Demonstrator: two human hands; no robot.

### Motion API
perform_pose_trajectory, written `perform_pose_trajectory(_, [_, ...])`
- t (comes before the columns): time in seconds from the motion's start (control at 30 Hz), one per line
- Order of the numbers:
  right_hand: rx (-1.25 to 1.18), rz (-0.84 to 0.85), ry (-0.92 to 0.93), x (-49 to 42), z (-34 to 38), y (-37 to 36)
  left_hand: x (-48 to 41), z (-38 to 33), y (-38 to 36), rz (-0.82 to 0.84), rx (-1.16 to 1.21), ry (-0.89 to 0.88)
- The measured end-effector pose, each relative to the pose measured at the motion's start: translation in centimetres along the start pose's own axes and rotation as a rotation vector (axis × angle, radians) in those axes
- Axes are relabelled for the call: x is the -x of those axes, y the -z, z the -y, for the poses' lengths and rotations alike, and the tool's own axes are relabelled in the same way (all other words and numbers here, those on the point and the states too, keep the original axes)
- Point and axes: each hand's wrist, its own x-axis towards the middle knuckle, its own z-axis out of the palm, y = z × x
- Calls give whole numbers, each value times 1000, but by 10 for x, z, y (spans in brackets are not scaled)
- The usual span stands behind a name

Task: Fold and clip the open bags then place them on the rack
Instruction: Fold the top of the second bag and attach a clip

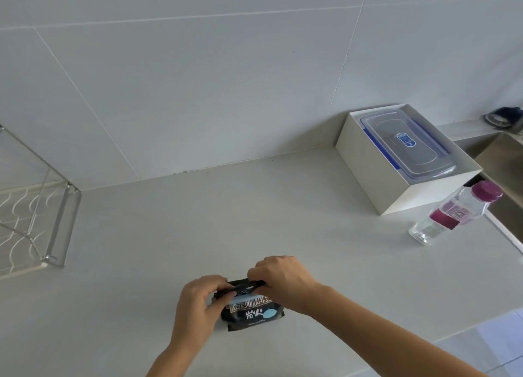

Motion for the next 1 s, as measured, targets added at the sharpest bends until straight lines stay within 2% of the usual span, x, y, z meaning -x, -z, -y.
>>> perform_pose_trajectory(0.17, [-4,-131,-18,12,5,-3,8,-3,-3,-110,-144,42])
perform_pose_trajectory(0.27, [8,-265,24,11,8,3,7,-12,2,-222,-123,52])
perform_pose_trajectory(0.37, [19,-327,63,4,13,12,9,-16,11,-300,-82,45])
perform_pose_trajectory(0.43, [11,-312,67,0,14,14,9,-15,15,-316,42,46])
perform_pose_trajectory(0.53, [-2,-237,45,-6,10,12,9,-8,13,-244,219,134])
perform_pose_trajectory(0.7, [-19,-72,24,-11,9,-1,9,4,2,-216,185,149])
perform_pose_trajectory(0.87, [-81,-123,18,-28,29,-12,7,5,-4,-249,245,184])
perform_pose_trajectory(1.0, [-220,-207,-50,-38,44,-16,11,13,0,-324,181,109])
